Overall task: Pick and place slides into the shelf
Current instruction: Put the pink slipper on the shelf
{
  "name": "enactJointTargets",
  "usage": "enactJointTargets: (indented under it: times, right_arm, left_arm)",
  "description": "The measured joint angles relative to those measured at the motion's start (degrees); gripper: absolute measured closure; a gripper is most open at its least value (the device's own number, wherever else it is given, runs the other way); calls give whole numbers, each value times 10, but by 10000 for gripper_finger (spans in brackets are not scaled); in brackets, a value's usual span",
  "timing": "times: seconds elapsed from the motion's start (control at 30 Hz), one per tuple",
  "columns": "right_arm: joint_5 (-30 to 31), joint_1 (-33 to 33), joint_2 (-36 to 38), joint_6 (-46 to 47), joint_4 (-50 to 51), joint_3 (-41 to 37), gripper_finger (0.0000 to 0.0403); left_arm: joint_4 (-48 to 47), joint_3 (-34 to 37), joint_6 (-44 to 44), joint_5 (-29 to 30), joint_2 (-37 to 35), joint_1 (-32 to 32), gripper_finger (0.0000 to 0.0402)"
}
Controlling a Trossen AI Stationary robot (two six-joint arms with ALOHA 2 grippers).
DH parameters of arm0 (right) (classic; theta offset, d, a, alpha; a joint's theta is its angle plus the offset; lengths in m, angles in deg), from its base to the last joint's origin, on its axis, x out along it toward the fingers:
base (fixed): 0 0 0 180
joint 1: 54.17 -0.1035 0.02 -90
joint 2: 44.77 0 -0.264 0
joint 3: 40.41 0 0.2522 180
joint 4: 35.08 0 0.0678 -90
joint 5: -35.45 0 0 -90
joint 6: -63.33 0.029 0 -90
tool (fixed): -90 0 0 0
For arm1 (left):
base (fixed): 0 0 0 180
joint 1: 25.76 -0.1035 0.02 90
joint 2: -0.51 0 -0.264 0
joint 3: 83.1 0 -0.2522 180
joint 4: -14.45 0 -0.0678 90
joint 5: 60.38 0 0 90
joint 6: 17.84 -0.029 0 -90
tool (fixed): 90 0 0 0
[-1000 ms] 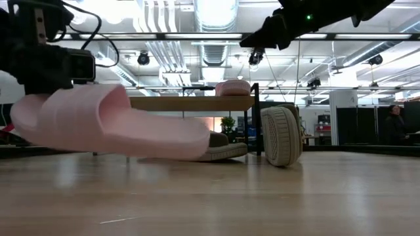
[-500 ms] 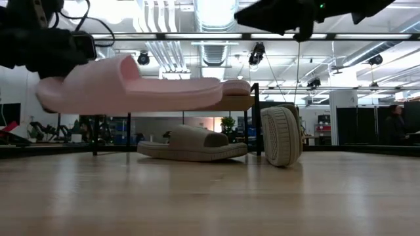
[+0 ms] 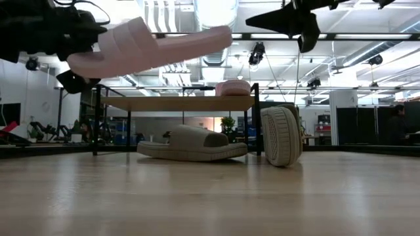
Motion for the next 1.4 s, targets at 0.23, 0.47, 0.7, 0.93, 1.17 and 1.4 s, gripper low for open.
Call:
enactJointTargets:
  times: [0.23, 0.47, 0.7, 0.93, 1.17, 1.4]
  right_arm:
    - [0, -1, -1, -2, 24, 0, 153]
    - [-31, -4, -8, -34, 16, 0, 154]
    - [-29, -4, -34, -81, -5, 0, 155]
    - [-28, -4, -48, -137, -62, 0, 149]
    - [-24, -4, -48, -136, -71, 0, 153]
    - [21, -4, -41, -136, -69, 0, 154]
  left_arm:
    - [56, 0, -8, 0, 23, 0, 402]
    - [119, 0, -12, -1, 66, 0, 402]
    - [169, 0, -12, -5, 122, 0, 402]
    - [209, 0, -12, -10, 156, 0, 402]
    - [214, 0, -13, -10, 157, 0, 402]
    - [216, 0, -14, -8, 141, 0, 402]
